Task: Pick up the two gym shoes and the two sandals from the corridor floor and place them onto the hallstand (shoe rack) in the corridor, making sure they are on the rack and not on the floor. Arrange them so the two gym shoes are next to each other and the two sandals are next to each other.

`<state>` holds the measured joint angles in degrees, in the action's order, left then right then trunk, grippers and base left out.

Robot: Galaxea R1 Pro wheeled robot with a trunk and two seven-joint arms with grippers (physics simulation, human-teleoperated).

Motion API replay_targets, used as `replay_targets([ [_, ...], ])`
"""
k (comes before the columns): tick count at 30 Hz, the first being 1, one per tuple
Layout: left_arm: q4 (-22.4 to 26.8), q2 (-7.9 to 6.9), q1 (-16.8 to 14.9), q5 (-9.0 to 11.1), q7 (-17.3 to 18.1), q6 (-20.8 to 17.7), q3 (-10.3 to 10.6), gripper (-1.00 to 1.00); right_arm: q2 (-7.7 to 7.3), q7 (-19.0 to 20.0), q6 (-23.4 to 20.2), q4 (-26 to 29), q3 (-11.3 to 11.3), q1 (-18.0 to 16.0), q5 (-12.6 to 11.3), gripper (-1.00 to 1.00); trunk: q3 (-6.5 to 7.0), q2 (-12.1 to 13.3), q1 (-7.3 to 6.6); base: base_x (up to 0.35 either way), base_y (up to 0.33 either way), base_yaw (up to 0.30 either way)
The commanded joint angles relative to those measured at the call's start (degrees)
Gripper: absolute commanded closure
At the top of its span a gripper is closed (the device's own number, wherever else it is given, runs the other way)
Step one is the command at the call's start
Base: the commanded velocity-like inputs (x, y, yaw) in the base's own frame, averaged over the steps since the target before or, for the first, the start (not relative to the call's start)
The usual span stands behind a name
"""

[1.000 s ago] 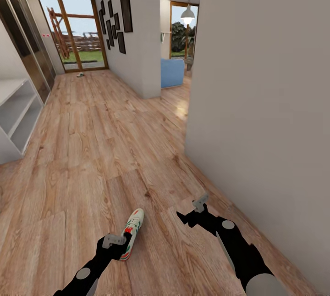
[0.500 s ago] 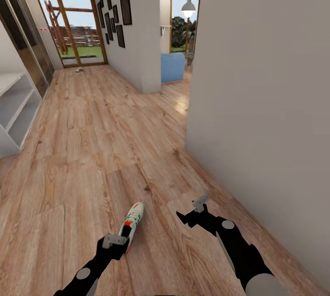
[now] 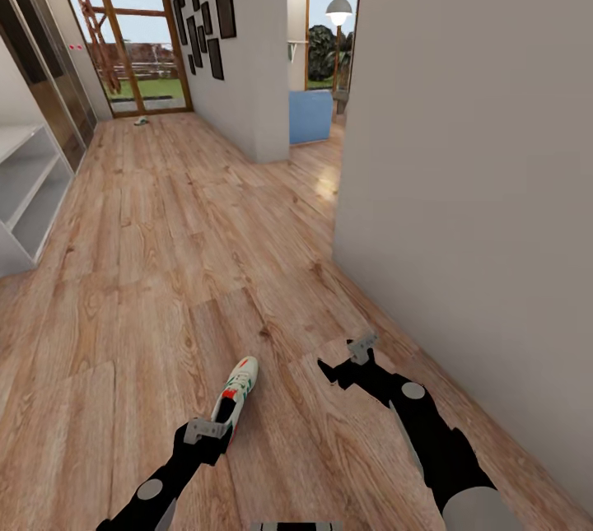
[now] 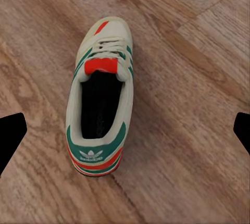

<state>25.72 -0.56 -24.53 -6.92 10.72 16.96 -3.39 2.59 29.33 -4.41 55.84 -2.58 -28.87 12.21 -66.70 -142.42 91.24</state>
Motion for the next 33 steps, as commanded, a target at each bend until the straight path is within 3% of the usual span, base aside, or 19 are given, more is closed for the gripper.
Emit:
replay_targets([
  [1,0.0,0.03,0.0,-0.6,0.3,0.2,-0.4,-1.00,0.05,0.2,-0.4,0.8,0.0,0.0,0.4,-1.00,-0.05,0.0,-0.01,0.000,0.000,0.000],
  [6,0.0,0.05,0.0,-0.6,0.3,0.3,-0.3,-1.00,0.18,0.2,-4.4,5.7,0.0,0.0,0.3,-1.00,-0.06,0.0,-0.01,0.000,0.000,0.000],
  [7,0.1,0.04,0.0,-0.6,0.3,0.3,-0.3,-1.00,0.20,0.3,-8.2,9.0,0.0,0.0,0.3,-1.00,-0.06,0.0,-0.01,0.000,0.000,0.000],
  [11,0.2,0.04,0.0,-0.6,0.2,0.3,-0.4,-1.00,0.22,0.3,-13.5,13.5,-0.1,0.0,0.2,-1.00,-0.06,0.0,-0.01,0.013,0.000,0.000],
  [23,0.1,0.03,-0.1,-0.5,0.2,0.3,-0.5,-1.00,0.30,0.4,-15.5,13.7,-0.2,0.0,0.3,-1.00,-0.06,0.0,-0.01,0.222,0.000,0.000],
  [33,0.1,0.03,-0.1,-0.5,0.2,0.3,-0.4,-1.00,0.31,0.4,-15.5,11.9,-0.2,0.0,0.3,-1.00,-0.06,0.0,-0.01,0.057,0.000,0.000],
])
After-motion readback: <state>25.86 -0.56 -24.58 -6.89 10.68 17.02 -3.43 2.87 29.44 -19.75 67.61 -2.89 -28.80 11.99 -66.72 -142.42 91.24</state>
